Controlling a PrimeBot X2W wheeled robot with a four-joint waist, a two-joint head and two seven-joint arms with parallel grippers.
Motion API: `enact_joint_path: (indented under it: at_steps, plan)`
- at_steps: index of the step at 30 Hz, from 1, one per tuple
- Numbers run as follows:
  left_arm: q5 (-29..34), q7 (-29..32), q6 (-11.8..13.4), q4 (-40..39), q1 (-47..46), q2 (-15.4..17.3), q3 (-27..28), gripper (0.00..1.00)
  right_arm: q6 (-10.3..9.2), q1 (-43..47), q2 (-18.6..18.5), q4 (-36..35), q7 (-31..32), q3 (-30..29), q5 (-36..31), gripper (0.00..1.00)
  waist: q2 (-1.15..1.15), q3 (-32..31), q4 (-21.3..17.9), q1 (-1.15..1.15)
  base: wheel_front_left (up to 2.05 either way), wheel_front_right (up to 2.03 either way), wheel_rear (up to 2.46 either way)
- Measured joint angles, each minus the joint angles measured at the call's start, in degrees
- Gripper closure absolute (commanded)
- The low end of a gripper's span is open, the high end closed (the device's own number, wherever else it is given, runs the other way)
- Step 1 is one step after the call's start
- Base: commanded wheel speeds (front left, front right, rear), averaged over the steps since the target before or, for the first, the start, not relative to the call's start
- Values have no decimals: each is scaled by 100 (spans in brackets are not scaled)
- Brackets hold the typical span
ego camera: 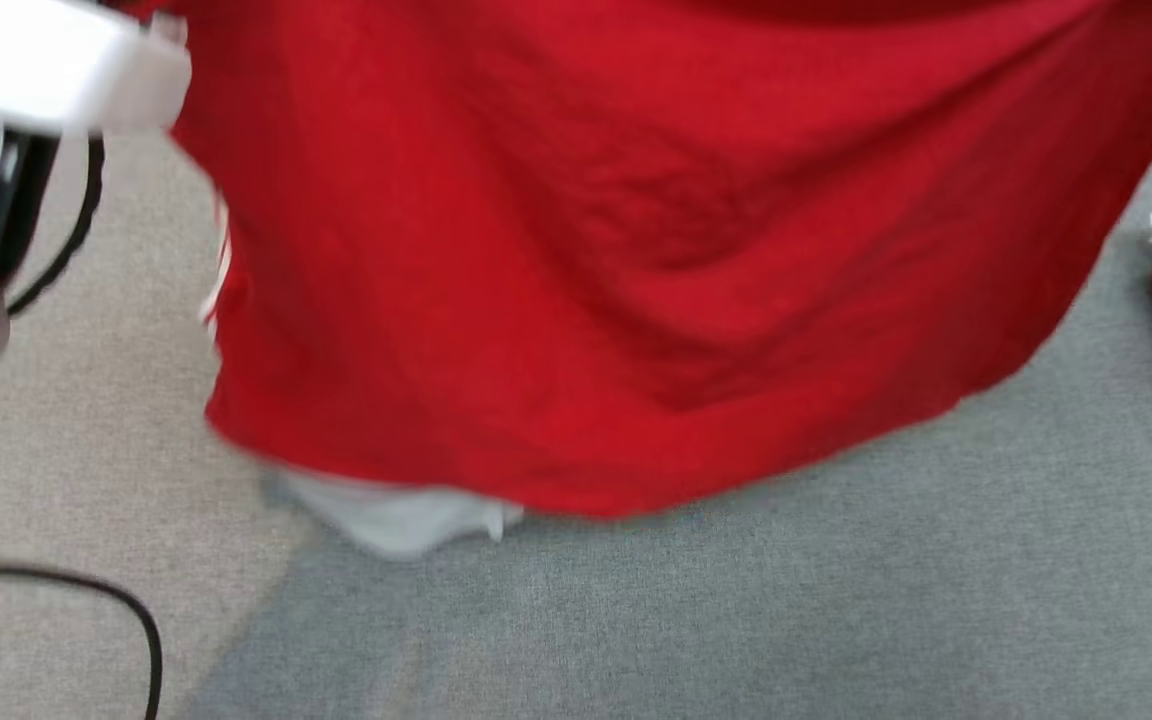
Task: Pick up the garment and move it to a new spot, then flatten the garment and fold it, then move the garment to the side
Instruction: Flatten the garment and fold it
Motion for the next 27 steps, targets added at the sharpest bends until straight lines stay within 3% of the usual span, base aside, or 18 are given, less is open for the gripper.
enact_joint_path:
  at_steps: [10, 18, 22, 27]
  plan:
    - [-77, -713, -619, 3010, -1853, -444, -153, 100, 0, -2145, -124, 2281, -499, 703, -35, 100, 0, 648, 35, 0, 0, 0, 0]
    - [4, -1351, -731, 5235, -3027, -713, -103, 100, 1, -4062, 107, 4770, -1471, 1257, -177, 100, 0, 1023, -66, 0, 0, 0, 0]
    - [-80, -1562, -880, 6041, -3220, -838, -130, 100, 0, -4512, 244, 5759, -1720, 1597, -222, 100, 0, 1150, -82, 0, 0, 0, 0]
    - [-319, -1815, -1007, 6575, -3235, -1116, -85, 100, 0, -4694, 160, 6333, -1883, 2041, -32, 100, 0, 1339, 13, 0, 0, 0, 0]
